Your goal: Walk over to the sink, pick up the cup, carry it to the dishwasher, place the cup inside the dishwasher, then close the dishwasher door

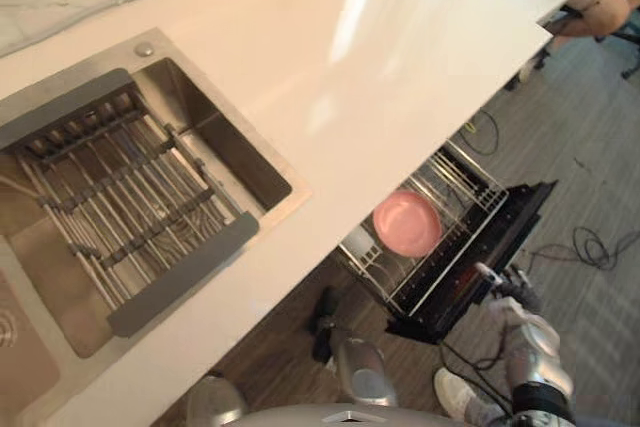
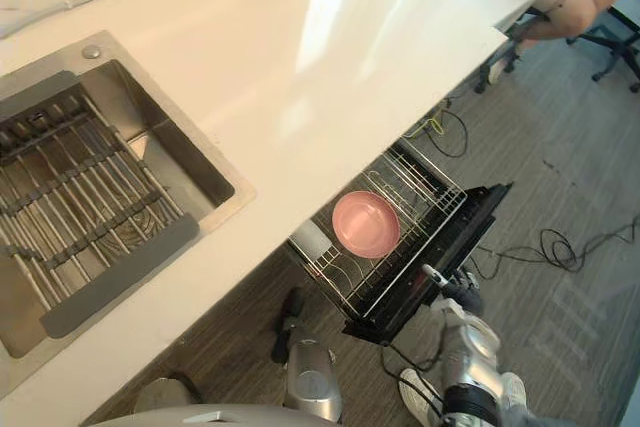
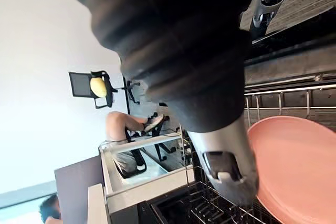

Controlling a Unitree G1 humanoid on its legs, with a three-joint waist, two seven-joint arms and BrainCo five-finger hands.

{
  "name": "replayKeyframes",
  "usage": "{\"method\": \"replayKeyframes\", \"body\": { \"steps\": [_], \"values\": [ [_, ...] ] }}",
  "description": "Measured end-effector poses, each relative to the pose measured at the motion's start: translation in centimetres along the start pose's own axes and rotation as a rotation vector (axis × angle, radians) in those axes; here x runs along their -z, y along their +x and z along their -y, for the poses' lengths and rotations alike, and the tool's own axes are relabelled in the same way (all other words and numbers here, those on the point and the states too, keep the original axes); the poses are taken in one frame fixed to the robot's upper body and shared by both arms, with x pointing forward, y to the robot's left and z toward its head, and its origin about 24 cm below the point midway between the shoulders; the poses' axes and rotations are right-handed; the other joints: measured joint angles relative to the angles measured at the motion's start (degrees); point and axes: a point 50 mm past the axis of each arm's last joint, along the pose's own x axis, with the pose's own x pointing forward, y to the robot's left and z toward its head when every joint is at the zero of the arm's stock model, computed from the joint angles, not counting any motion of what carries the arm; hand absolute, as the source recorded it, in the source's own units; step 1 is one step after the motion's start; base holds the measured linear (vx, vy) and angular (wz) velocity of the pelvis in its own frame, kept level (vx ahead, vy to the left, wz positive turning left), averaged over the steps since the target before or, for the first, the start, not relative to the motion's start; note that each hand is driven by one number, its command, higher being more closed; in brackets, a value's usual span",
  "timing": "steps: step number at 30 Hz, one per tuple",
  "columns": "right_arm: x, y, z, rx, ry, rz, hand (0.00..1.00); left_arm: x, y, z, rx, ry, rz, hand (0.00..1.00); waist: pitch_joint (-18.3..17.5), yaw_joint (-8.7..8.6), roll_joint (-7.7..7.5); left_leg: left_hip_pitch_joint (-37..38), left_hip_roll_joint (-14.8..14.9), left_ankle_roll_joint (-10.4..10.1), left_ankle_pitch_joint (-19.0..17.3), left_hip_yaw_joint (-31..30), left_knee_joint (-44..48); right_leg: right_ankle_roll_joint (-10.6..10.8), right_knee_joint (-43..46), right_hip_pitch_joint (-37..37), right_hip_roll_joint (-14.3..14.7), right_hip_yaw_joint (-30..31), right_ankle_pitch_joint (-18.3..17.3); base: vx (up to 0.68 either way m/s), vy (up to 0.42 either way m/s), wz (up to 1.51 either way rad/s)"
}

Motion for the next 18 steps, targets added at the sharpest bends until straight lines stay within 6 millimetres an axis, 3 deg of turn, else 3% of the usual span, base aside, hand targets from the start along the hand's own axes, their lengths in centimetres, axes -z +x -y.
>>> {"method": "replayKeyframes", "body": {
  "steps": [3, 14, 18],
  "values": [
    [0.3, 0.1, 0.0, 0.028, 0.004, 0.001, 0.00, -0.7, -0.3, 0.2, -0.004, 0.023, 0.021, 0.00, 1.67, 0.31, 0.41, -0.14, -0.35, 0.17, 0.38, -1.54, -0.45, 0.52, 4.39, -0.53, -1.93, -1.26, -2.78, 0.02, -0.009, 0.30],
    [-0.1, 0.4, 0.8, 0.135, 0.083, 0.039, 0.00, -2.0, -0.7, 0.1, -0.018, 0.078, 0.052, 0.00, 2.08, 0.63, 0.44, -2.77, -2.73, 1.13, 1.68, -5.11, -1.80, 1.22, 15.33, -4.40, -8.49, -3.75, -9.22, 0.00, -0.032, 0.22],
    [-0.8, 0.6, 0.3, 0.120, 0.202, 0.053, 0.00, -2.2, -0.7, 0.2, -0.010, 0.090, 0.066, 0.00, 2.20, 0.81, 0.37, -2.99, -3.45, 1.14, 1.68, -6.23, -1.92, 1.47, 19.04, -5.24, -10.51, -4.08, -11.37, 0.00, -0.043, 0.14]
  ]
}}
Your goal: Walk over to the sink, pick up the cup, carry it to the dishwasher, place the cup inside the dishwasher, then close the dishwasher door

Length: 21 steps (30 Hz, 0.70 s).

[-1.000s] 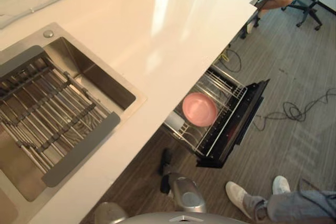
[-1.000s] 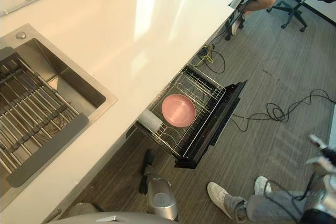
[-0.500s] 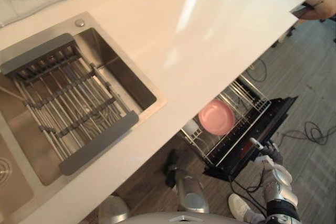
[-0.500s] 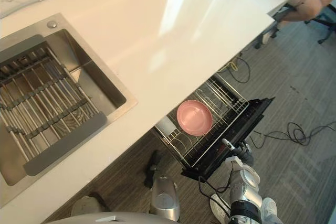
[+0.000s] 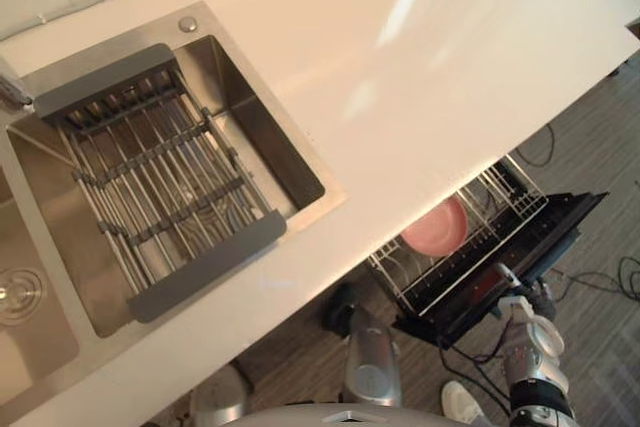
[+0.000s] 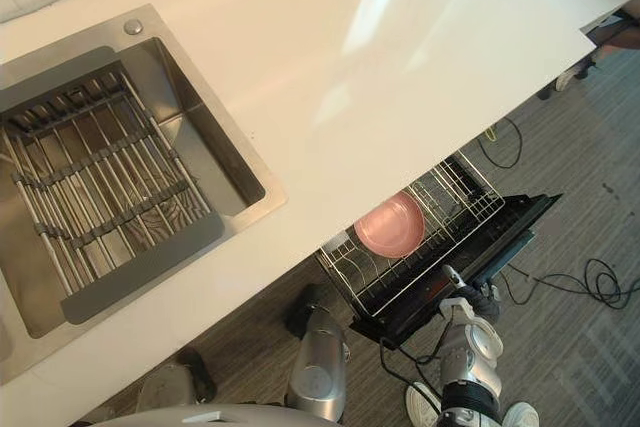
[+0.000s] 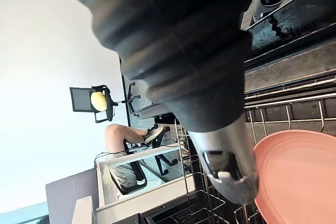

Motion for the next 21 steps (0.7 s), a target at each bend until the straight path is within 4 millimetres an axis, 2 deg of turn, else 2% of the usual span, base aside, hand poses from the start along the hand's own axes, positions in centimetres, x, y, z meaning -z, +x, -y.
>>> {"method": "replayKeyframes", "body": {
  "steps": [2, 5, 6, 7, 8, 9, 10, 11, 12, 13, 16, 18, 21],
  "values": [
    [-0.2, 0.2, -0.8, -0.024, 0.031, 0.003, 0.00, 0.0, 0.0, 0.0, -0.002, 0.004, 0.005, 0.00, 0.00, -0.03, 0.00, -0.06, -0.19, 0.00, 0.00, -0.37, -0.02, 0.05, 0.69, -0.03, -0.66, -0.18, -0.46, -0.01, -0.028, 0.09],
    [-0.5, 0.3, -3.2, -0.101, 0.048, 0.014, 0.00, -0.1, 0.0, 0.1, -0.001, 0.003, 0.010, 0.00, 0.05, -0.02, 0.08, -0.16, -0.33, 0.02, 0.01, -0.76, -0.01, 0.09, 1.00, 0.03, -0.92, -0.30, -0.68, -0.01, -0.023, 0.07],
    [-0.9, 0.1, -4.3, -0.148, 0.057, 0.027, 0.00, -0.1, 0.0, 0.2, 0.016, -0.026, 0.023, 0.00, 0.36, 0.21, 0.58, -0.22, -0.68, 0.81, 0.51, -1.25, -0.01, 0.11, 1.14, 0.40, -1.35, -0.59, -0.74, -0.02, -0.028, 0.31],
    [-2.0, -0.1, -4.9, -0.178, 0.075, 0.075, 0.00, -0.2, -0.1, 0.8, 0.070, -0.077, 0.054, 0.00, 1.32, 0.41, 2.32, 0.02, -1.65, 2.67, 1.80, -1.84, -0.12, 0.24, 0.91, 1.97, -2.51, -1.55, -0.82, -0.04, -0.027, 0.43],
    [-2.9, -0.2, -5.3, -0.199, 0.085, 0.113, 0.00, -0.2, -0.2, 1.3, 0.102, -0.089, 0.068, 0.00, 1.81, 0.40, 3.76, 0.25, -1.98, 2.99, 2.10, -1.90, -0.21, 0.51, 0.53, 2.80, -2.83, -1.81, -0.73, -0.04, -0.009, 0.48],
    [-4.6, -0.4, -6.8, -0.265, 0.094, 0.177, 0.00, 0.1, -0.3, 2.7, 0.151, -0.101, 0.075, 0.00, 2.75, 0.43, 6.48, 0.82, -2.08, 3.01, 2.12, -1.96, -1.13, 1.11, -0.30, 3.85, -2.89, -2.25, -0.37, -0.12, 0.013, 0.25],
    [-6.1, -0.9, -9.7, -0.388, 0.109, 0.235, 0.00, 0.4, -0.4, 3.5, 0.179, -0.108, 0.070, 0.00, 3.72, 0.36, 8.90, 0.81, -2.31, 2.84, 2.21, -1.89, -2.24, 1.09, -0.93, 3.79, -2.74, -2.71, 0.10, -0.13, 0.018, 0.14],
    [-7.0, -1.2, -11.3, -0.451, 0.116, 0.264, 0.00, 0.3, -0.5, 4.0, 0.198, -0.113, 0.074, 0.00, 4.28, 0.37, 10.16, 0.67, -2.43, 2.61, 2.35, -1.92, -2.89, 1.16, -1.22, 3.76, -2.71, -3.15, 0.21, -0.19, 0.004, 0.17],
    [-8.5, -1.3, -13.7, -0.510, 0.164, 0.298, 0.00, 0.1, -0.8, 4.7, 0.221, -0.117, 0.089, 0.00, 5.24, 0.49, 12.09, 0.16, -2.74, 2.18, 3.36, -2.55, -3.87, 1.13, -1.42, 3.66, -2.87, -3.72, 0.45, -0.19, -0.033, 0.32],
    [-9.2, -1.2, -13.7, -0.516, 0.215, 0.323, 0.00, 0.3, -0.8, 5.2, 0.235, -0.121, 0.084, 0.00, 5.76, 0.46, 13.16, -0.22, -3.06, 2.33, 4.43, -3.35, -5.04, 1.17, -1.51, 3.67, -3.06, -4.70, 0.45, -0.19, -0.049, 0.31],
    [-8.5, -1.9, -14.9, -0.553, 0.276, 0.300, 0.00, 0.9, -0.7, 5.3, 0.241, -0.133, 0.065, 0.00, 5.73, 0.66, 13.42, -0.97, -2.66, 2.38, 6.85, -5.09, -6.71, 1.03, -1.52, 3.91, -2.77, -6.88, 0.41, -0.18, -0.086, 0.22],
    [-8.4, -2.2, -15.1, -0.542, 0.319, 0.313, 0.00, 0.8, -0.7, 5.3, 0.246, -0.136, 0.073, 0.00, 5.57, 1.49, 13.68, -1.82, -2.23, 1.87, 7.84, -6.37, -7.21, 0.60, -2.15, 4.16, -2.30, -8.14, 0.71, -0.20, -0.092, 0.24],
    [-8.3, -2.8, -15.6, -0.513, 0.373, 0.308, 0.00, 1.1, -0.7, 5.6, 0.271, -0.158, 0.058, 0.00, 5.43, 3.06, 13.96, -2.22, -1.25, 1.68, 8.10, -7.85, -9.58, 0.90, -5.88, 4.94, 0.48, -9.50, 1.73, -0.18, -0.080, 0.08]
  ]
}}
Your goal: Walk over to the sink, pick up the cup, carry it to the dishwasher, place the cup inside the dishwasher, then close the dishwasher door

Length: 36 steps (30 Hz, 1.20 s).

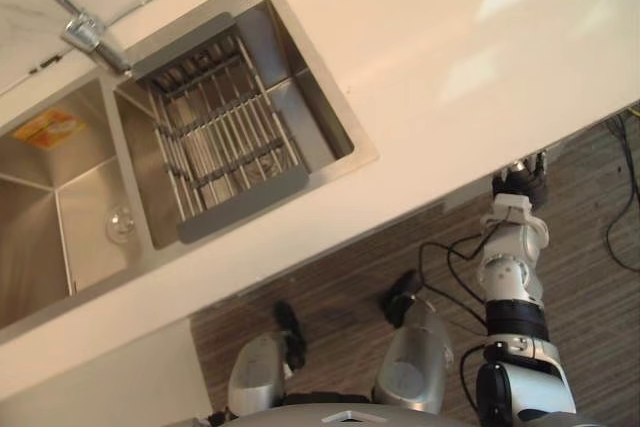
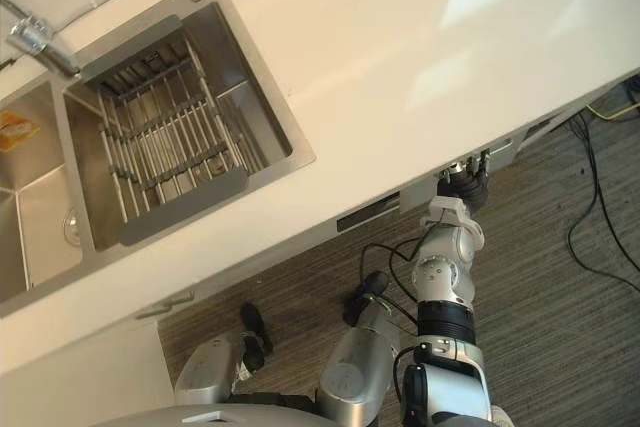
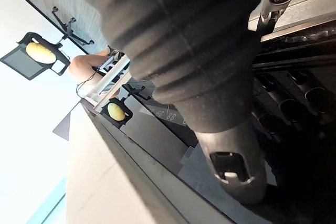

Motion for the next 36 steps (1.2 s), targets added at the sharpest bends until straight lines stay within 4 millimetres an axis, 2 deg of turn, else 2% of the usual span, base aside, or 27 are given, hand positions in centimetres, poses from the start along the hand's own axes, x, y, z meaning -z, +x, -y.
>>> {"method": "replayKeyframes", "body": {
  "steps": [3, 5, 7, 10, 14, 15, 16, 17, 19, 22, 26, 28, 29, 31, 32, 33, 34, 35, 36],
  "values": [
    [0.2, -0.9, -0.2, 0.000, -0.016, -0.020, 0.00, 0.3, 0.1, 0.2, 0.016, -0.027, -0.003, 0.00, -0.21, 0.49, 0.20, 0.09, 1.42, -0.05, 0.81, -0.08, -3.29, 0.00, -3.52, 0.73, 3.03, -1.58, 0.55, -0.13, -0.088, 0.16],
    [0.3, -1.7, -0.2, -0.029, -0.051, -0.049, 0.00, 0.8, 0.2, 0.3, 0.020, -0.041, -0.010, 0.00, -0.40, 0.59, 0.23, 0.05, 2.22, 0.05, 1.21, -0.06, -3.77, -0.63, -3.66, 0.72, 3.94, -2.06, 0.23, -0.11, -0.089, 0.04],
    [0.9, -2.3, 0.2, -0.052, -0.116, -0.090, 0.00, 1.3, 0.3, 0.2, 0.016, -0.045, -0.022, 0.00, -1.57, 0.56, 0.20, -0.08, 2.96, 0.45, 1.69, -0.02, -3.54, -1.13, -3.48, 0.71, 4.60, -2.37, -0.10, -0.06, -0.060, -0.02],
    [2.0, -4.0, 1.5, -0.102, -0.199, -0.187, 0.00, 2.5, 0.5, -0.1, 0.008, -0.060, -0.046, 0.00, -5.57, 0.58, -0.46, -0.08, 3.30, 0.43, 1.70, 0.08, -3.45, -1.87, -3.20, 0.71, 4.80, -2.80, -0.58, 0.00, 0.000, 0.00],
    [5.6, -7.8, 4.7, -0.121, -0.343, -0.408, 0.00, 3.6, 0.7, -1.1, 0.000, -0.131, -0.051, 0.00, -9.71, 0.56, -3.06, 0.32, 3.18, 0.72, 2.00, 0.35, -3.42, -2.47, -3.27, 1.16, 4.77, -2.40, -1.08, -0.01, 0.055, 0.03],
    [7.3, -9.5, 6.2, -0.108, -0.392, -0.503, 0.00, 3.6, 0.7, -1.7, 0.004, -0.158, -0.036, 0.00, -10.62, 0.56, -4.29, 0.63, 3.13, 0.69, 2.01, 0.35, -3.49, -2.42, -3.37, 1.57, 4.76, -2.32, -1.11, -0.01, 0.063, 0.04],
    [8.9, -11.2, 7.7, -0.077, -0.435, -0.596, 0.00, 3.6, 0.8, -2.2, -0.002, -0.179, -0.016, 0.00, -11.57, 0.61, -4.69, 1.10, 3.00, 0.69, 2.01, 0.35, -3.64, -2.40, -3.48, 2.03, 4.76, -2.03, -1.13, -0.01, 0.063, 0.06],
    [9.6, -12.2, 8.6, -0.055, -0.458, -0.644, 0.00, 3.5, 0.8, -2.5, -0.004, -0.193, -0.006, 0.00, -11.61, 0.65, -5.21, 1.41, 2.93, 0.65, 2.02, 0.34, -3.70, -2.40, -3.57, 2.34, 4.77, -1.84, -1.13, -0.03, 0.065, 0.09],
    [11.8, -16.0, 11.8, 0.028, -0.557, -0.814, 0.00, 3.4, 0.7, -3.3, 0.003, -0.218, 0.036, 0.00, -12.65, 0.78, -6.76, 1.39, 2.47, -0.21, 2.55, 0.23, -4.97, -2.37, -4.34, 2.38, 4.80, -1.58, -1.12, -0.04, 0.071, 0.19],
    [12.9, -19.1, 14.3, 0.075, -0.692, -0.951, 0.00, 3.1, 0.7, -3.9, 0.016, -0.236, 0.074, 0.00, -13.49, 1.28, -8.13, 1.38, 1.69, -0.78, 2.93, -0.20, -6.20, -2.19, -5.14, 2.58, 4.60, -1.48, -1.13, -0.04, 0.085, 0.20],
    [13.0, -20.6, 16.0, 0.118, -0.769, -1.014, 0.00, 2.8, 0.5, -5.2, 0.038, -0.267, 0.075, 0.00, -14.86, 1.62, -10.08, 1.75, 0.94, -1.39, 3.55, -2.49, -6.60, -1.12, -4.29, 3.66, 3.74, -1.78, -1.80, 0.00, 0.069, 0.21],
    [12.9, -21.2, 16.7, 0.140, -0.784, -1.035, 0.00, 2.4, 0.3, -6.1, 0.058, -0.257, 0.092, 0.00, -15.51, 1.79, -11.27, 2.38, 0.40, -1.31, 3.68, -3.92, -6.57, 0.37, -2.66, 4.83, 2.54, -1.88, -2.84, 0.02, 0.070, 0.44],
    [13.0, -21.3, 17.0, 0.157, -0.792, -1.041, 0.00, 1.9, 0.1, -6.3, 0.084, -0.257, 0.118, 0.00, -15.82, 1.99, -11.88, 2.31, -0.21, -0.97, 3.92, -5.56, -6.50, 1.84, -1.10, 5.22, 1.59, -1.25, -3.90, 0.02, 0.087, 0.67],
    [12.8, -21.7, 17.6, 0.195, -0.799, -1.059, 0.00, 1.0, -0.1, -6.2, 0.119, -0.252, 0.156, 0.00, -15.52, 2.27, -12.14, 2.12, -1.11, -0.47, 4.00, -8.27, -6.43, 6.14, 0.05, 5.51, 2.32, 4.01, -7.01, 0.00, 0.074, 0.93],
    [12.6, -22.0, 18.2, 0.231, -0.796, -1.069, 0.00, 0.8, -0.2, -6.1, 0.121, -0.228, 0.149, 0.00, -15.03, 2.06, -11.82, 1.84, -1.48, -0.17, 4.09, -10.69, -5.95, 8.22, -1.19, 6.48, 5.00, 10.08, -8.70, 0.00, 0.061, 1.48],
    [12.3, -22.5, 18.9, 0.280, -0.784, -1.077, 0.00, 0.3, -0.3, -6.0, 0.125, -0.206, 0.147, 0.00, -14.82, 1.62, -11.77, 1.03, -2.14, 0.45, 4.17, -12.90, -4.92, 8.48, -3.02, 8.07, 7.27, 15.31, -8.92, 0.02, 0.064, 1.67],
    [12.1, -22.8, 19.2, 0.306, -0.777, -1.080, 0.00, 0.2, -0.3, -6.0, 0.127, -0.197, 0.140, 0.00, -14.73, 1.38, -11.83, 0.72, -2.74, 0.90, 4.46, -13.84, -4.62, 8.46, -3.41, 8.82, 8.03, 17.60, -8.92, 0.06, 0.069, 1.78],
    [11.7, -23.5, 19.9, 0.349, -0.769, -1.093, 0.00, 0.2, -0.3, -6.0, 0.131, -0.182, 0.125, 0.00, -14.71, 1.11, -11.85, 0.13, -4.33, 2.07, 5.68, -16.61, -4.58, 7.79, -3.28, 9.51, 8.67, 21.87, -9.03, 0.12, 0.044, 1.69],
    [11.8, -24.2, 20.3, 0.378, -0.759, -1.120, 0.00, 0.3, -0.3, -6.3, 0.135, -0.179, 0.110, 0.00, -14.92, 0.96, -12.77, 0.49, -6.41, 2.78, 7.74, -19.09, -5.40, 6.08, -3.20, 10.48, 8.78, 25.46, -7.86, 0.18, 0.045, 1.68]
  ]
}}
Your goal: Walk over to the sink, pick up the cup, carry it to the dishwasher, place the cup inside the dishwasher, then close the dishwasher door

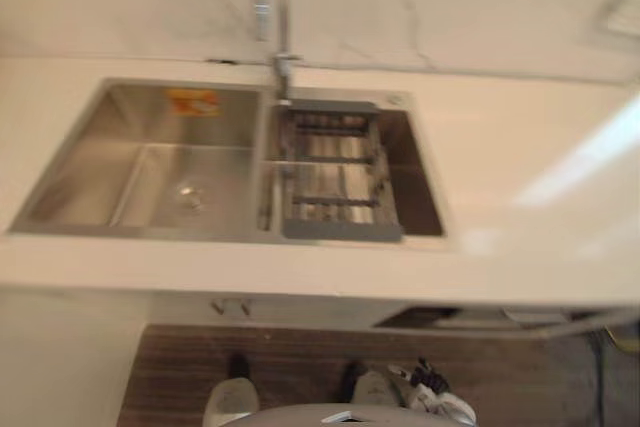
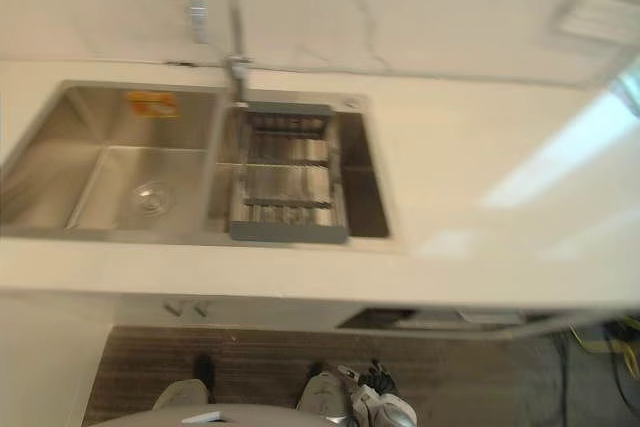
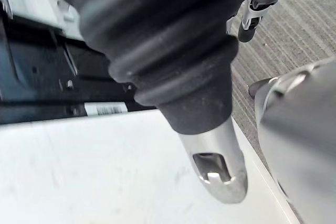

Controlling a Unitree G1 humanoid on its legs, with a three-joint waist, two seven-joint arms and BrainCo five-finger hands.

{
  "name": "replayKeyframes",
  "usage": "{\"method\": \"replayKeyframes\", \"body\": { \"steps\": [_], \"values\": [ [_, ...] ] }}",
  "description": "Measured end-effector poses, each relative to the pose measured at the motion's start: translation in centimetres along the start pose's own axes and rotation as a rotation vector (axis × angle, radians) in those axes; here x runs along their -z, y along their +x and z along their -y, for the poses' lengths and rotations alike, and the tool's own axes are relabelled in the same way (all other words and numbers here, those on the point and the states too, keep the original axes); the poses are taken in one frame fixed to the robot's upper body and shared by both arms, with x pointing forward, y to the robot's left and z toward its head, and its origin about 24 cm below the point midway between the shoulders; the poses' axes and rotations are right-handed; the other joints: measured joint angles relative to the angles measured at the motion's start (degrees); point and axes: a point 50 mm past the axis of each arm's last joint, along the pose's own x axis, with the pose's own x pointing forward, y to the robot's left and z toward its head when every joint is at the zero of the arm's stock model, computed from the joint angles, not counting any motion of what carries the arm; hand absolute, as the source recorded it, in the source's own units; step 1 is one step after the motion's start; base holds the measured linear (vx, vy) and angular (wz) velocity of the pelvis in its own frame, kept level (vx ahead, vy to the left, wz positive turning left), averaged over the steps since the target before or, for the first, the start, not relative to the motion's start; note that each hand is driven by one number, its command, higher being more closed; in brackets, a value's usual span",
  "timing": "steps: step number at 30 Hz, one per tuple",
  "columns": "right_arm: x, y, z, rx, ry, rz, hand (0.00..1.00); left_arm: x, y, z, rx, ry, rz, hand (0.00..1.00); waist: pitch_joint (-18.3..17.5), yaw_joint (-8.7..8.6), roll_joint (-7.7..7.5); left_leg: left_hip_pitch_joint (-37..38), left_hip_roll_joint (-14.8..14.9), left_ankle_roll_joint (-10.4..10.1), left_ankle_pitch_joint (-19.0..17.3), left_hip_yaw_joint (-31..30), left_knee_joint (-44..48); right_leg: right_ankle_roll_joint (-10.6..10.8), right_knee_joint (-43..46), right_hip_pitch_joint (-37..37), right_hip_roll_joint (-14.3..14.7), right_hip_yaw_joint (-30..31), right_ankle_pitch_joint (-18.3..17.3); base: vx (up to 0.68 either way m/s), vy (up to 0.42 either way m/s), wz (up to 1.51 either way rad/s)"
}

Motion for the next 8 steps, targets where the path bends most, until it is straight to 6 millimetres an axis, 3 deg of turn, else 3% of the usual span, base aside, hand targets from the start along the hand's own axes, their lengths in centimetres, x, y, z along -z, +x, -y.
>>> {"method": "replayKeyframes", "body": {
  "steps": [3, 4, 8],
  "values": [
    [0.3, 0.3, -1.3, -0.054, 0.014, -0.047, 0.00, 0.2, 0.0, 0.0, 0.009, 0.014, -0.026, 0.00, -0.14, 1.43, -0.77, 0.34, -1.71, 0.30, 0.75, -2.50, -1.20, -0.02, -2.54, 3.34, -0.53, -0.84, 1.26, 0.18, 0.053, 0.73],
    [0.2, 0.4, -2.1, -0.080, 0.024, -0.048, 0.00, 0.4, 0.1, 0.0, 0.015, 0.012, -0.037, 0.00, 0.24, 1.65, -0.11, 0.50, -1.87, 0.31, 0.76, -2.60, -1.63, 0.13, -5.32, 5.05, -0.12, -1.93, 2.04, 0.13, 0.053, 0.27],
    [0.3, 0.6, -1.9, -0.064, 0.078, -0.093, 0.00, 1.7, 0.3, 0.2, 0.028, 0.011, -0.083, 0.00, 0.20, 1.63, -0.07, 1.75, -1.75, 0.31, 1.27, -2.35, -3.41, 0.04, -8.52, 6.68, 0.87, -1.90, 3.31, 0.03, 0.012, -0.03]
  ]
}}
